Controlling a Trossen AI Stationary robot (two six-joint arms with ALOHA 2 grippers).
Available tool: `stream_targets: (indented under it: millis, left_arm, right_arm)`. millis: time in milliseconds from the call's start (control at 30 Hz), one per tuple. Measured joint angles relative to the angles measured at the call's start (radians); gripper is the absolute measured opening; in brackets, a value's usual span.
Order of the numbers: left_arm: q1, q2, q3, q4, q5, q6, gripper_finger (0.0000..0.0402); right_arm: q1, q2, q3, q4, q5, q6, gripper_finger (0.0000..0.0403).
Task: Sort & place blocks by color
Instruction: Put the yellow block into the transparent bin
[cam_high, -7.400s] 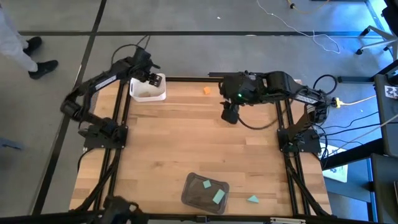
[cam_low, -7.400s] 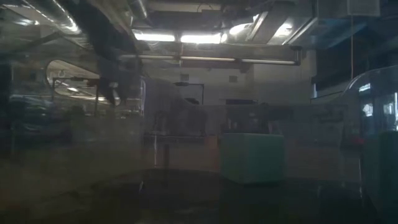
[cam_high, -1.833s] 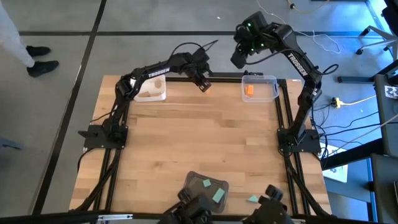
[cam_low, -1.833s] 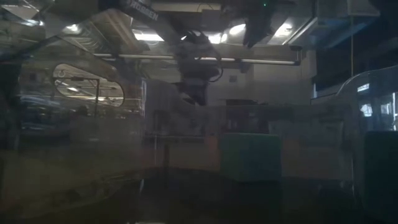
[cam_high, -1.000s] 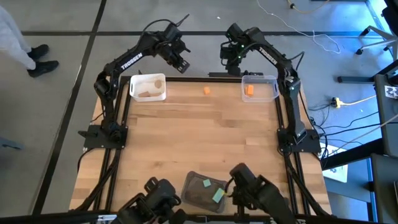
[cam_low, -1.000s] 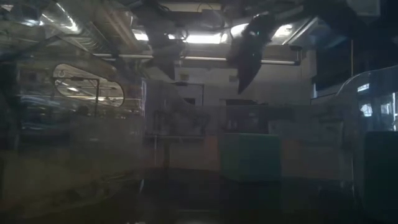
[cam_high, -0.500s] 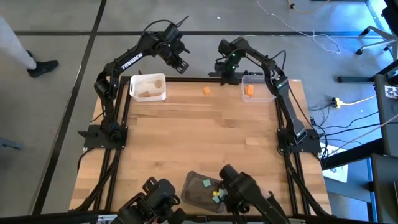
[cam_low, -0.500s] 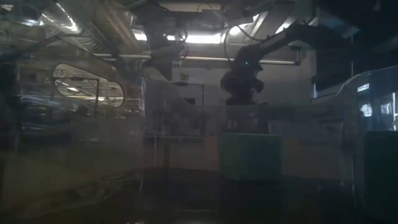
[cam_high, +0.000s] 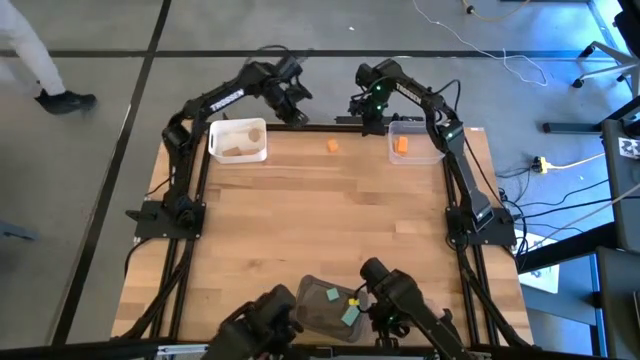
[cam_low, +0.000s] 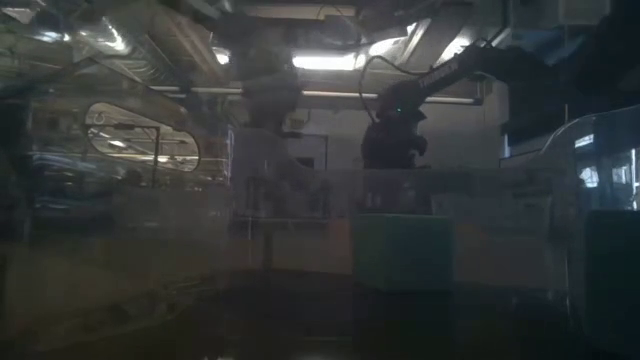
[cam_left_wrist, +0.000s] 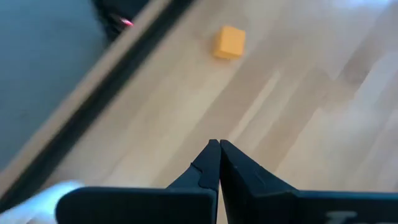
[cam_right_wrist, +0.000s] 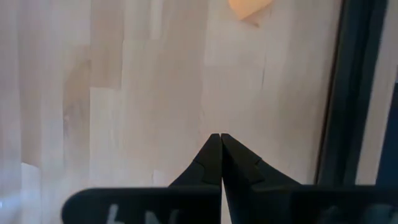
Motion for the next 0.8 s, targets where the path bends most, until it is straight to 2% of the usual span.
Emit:
stream_targets:
  millis: [133,233,333,567,700,800]
  left_arm:
    - [-0.027,0.078,-0.002,0.050,0.051,0.012,0.0000]
    - [-0.052,0.129,-0.002,0.099,0.128,0.012,0.0000]
    - [-0.082,0.183,-0.002,0.130,0.142,-0.037,0.0000]
    - [-0.133,0.242,-0.001,0.216,0.045,-0.198,0.0000]
    - [-0.136,0.238,0.005,0.304,0.037,-0.304,0.0000]
    - [-0.135,0.238,0.004,0.323,-0.029,-0.352,0.0000]
  right_arm:
    - [-0.007,0.008,0.000,0.007,0.000,0.002,0.0000]
    - [-0.008,0.009,0.000,0.014,0.000,0.002,0.0000]
    - [-0.009,0.009,0.000,0.021,-0.001,0.003,0.0000]
    - [-0.021,0.021,0.000,0.016,0.000,0.052,0.0000]
    - [-0.023,0.025,0.000,0.026,-0.020,0.055,0.0000]
    - [-0.023,0.025,0.000,0.028,-0.022,0.055,0.0000]
